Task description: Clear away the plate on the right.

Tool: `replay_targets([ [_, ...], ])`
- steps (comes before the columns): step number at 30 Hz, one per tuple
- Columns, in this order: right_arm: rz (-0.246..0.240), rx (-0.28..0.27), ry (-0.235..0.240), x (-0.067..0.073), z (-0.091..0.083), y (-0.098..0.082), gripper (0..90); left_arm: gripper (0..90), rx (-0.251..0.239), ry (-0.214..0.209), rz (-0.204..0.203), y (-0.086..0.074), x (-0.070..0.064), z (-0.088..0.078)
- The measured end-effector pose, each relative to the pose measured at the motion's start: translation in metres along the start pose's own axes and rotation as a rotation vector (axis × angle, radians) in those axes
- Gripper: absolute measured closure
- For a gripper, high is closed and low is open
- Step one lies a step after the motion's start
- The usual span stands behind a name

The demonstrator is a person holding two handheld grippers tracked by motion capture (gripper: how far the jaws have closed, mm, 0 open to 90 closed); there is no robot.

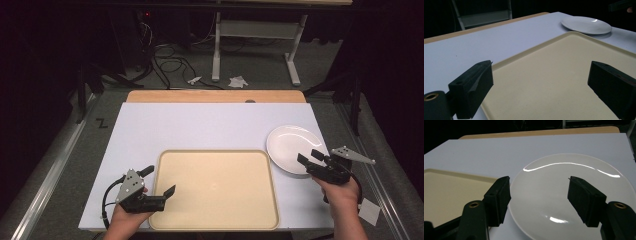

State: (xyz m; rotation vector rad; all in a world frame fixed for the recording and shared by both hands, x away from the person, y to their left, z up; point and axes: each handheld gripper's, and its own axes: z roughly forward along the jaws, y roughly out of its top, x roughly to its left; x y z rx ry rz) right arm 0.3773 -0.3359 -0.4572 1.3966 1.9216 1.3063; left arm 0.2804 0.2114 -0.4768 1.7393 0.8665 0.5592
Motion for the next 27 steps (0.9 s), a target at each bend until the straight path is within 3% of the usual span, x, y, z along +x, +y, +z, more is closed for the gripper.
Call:
replay_targets([
  [7, 0.044, 0.027, 0.009, -0.004, 0.000, -0.004, 36.0, 6.8, -0.008, -0.003, 0.006, 0.000, -0.003, -0.002],
  [15, 0.099, 0.060, -0.017, -0.009, -0.002, -0.007, 32.5, 6.8, -0.012, -0.002, 0.007, 0.001, -0.002, -0.004],
  [18, 0.167, 0.054, -0.011, -0.014, -0.005, -0.009, 33.0, 6.8, -0.011, -0.005, 0.009, 0.001, -0.001, -0.004],
  [27, 0.290, 0.047, 0.010, -0.026, -0.011, -0.012, 36.0, 7.2, -0.010, -0.010, 0.006, 0.001, -0.001, -0.004],
])
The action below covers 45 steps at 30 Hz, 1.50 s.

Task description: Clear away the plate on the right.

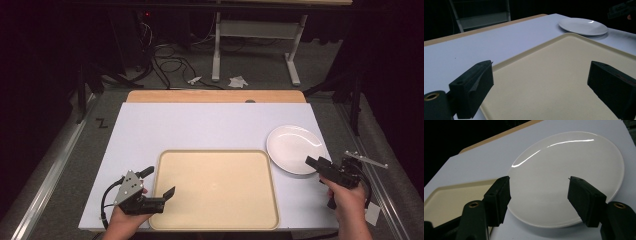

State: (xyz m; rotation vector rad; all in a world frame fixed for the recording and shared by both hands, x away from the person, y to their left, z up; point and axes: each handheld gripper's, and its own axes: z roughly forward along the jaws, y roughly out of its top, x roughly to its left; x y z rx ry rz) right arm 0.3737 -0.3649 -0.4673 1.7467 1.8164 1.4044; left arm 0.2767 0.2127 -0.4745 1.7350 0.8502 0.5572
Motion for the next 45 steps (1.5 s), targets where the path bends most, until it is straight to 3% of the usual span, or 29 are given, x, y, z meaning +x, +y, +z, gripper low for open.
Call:
replay_targets([
  [9, 0.100, 0.007, 0.023, -0.009, -0.002, -0.001, 39.5, 8.1, 0.002, -0.004, 0.003, 0.000, -0.001, 0.001],
  [18, 0.168, 0.022, 0.014, -0.016, -0.003, -0.002, 41.9, 8.5, 0.003, -0.004, 0.003, -0.001, -0.001, 0.001],
  [23, 0.230, 0.044, 0.005, -0.023, -0.001, -0.004, 43.0, 8.9, 0.004, -0.002, 0.004, -0.001, -0.002, 0.001],
  [30, 0.253, 0.059, -0.003, -0.029, 0.000, -0.006, 44.0, 9.6, 0.011, -0.001, 0.005, -0.001, -0.002, 0.002],
  [35, 0.310, 0.073, -0.015, -0.034, 0.000, -0.008, 44.8, 10.3, 0.016, 0.002, 0.010, -0.002, -0.003, 0.003],
  [45, 0.361, 0.113, -0.035, -0.039, 0.003, -0.011, 45.8, 11.5, 0.022, 0.004, 0.013, -0.002, -0.003, 0.004],
])
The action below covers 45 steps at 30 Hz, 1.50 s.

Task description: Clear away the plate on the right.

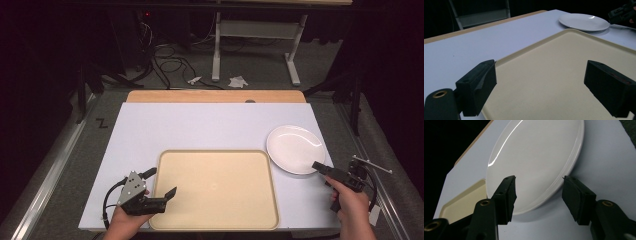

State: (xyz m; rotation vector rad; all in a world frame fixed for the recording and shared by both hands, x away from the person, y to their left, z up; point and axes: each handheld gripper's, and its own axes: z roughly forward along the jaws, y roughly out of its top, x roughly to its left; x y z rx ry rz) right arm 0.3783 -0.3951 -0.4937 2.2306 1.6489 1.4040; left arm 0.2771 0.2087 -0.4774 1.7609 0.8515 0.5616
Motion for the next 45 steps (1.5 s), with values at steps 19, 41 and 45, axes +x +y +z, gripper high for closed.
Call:
replay_targets([
  [19, 0.086, 0.040, 0.019, -0.011, 0.007, -0.001, 45.2, 12.3, 0.002, -0.005, -0.001, -0.001, 0.000, 0.001],
  [41, 0.124, 0.020, 0.041, -0.010, 0.014, 0.000, 43.8, 12.7, 0.010, -0.009, 0.008, -0.001, -0.002, 0.002],
  [45, 0.129, 0.020, 0.045, -0.007, 0.017, 0.000, 42.5, 12.8, 0.010, -0.008, 0.009, -0.001, -0.001, 0.002],
])
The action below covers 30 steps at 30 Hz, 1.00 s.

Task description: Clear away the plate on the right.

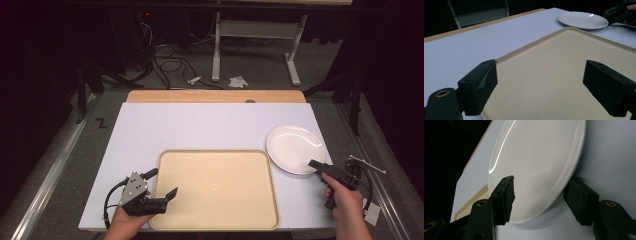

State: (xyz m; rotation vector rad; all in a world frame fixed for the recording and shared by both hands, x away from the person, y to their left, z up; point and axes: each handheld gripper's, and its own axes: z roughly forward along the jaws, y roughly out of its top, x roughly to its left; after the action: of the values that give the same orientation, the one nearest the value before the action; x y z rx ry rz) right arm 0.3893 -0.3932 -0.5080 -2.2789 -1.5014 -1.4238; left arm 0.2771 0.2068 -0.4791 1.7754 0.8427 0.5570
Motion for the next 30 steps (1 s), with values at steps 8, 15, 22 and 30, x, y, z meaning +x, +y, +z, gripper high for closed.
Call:
replay_targets([
  [8, 0.001, -0.004, -0.009, 0.0012, 0.0011, -0.0004, 42.2, 13.2, 0.000, -0.003, 0.002, 0.0001, -0.0003, -0.0002],
  [15, -0.003, -0.001, -0.029, -0.0005, 0.0012, 0.0001, 52.9, 13.6, 0.002, -0.005, 0.004, 0.0001, -0.0011, -0.0004],
  [22, -0.013, -0.003, -0.048, -0.0022, 0.0005, -0.0006, 60.5, 13.9, 0.003, -0.005, 0.005, 0.0000, -0.0017, 0.0001],
  [30, 0.043, -0.020, -0.042, -0.0078, 0.0009, -0.0015, 71.6, 14.4, 0.011, -0.009, 0.011, -0.0003, -0.0034, 0.0015],
])
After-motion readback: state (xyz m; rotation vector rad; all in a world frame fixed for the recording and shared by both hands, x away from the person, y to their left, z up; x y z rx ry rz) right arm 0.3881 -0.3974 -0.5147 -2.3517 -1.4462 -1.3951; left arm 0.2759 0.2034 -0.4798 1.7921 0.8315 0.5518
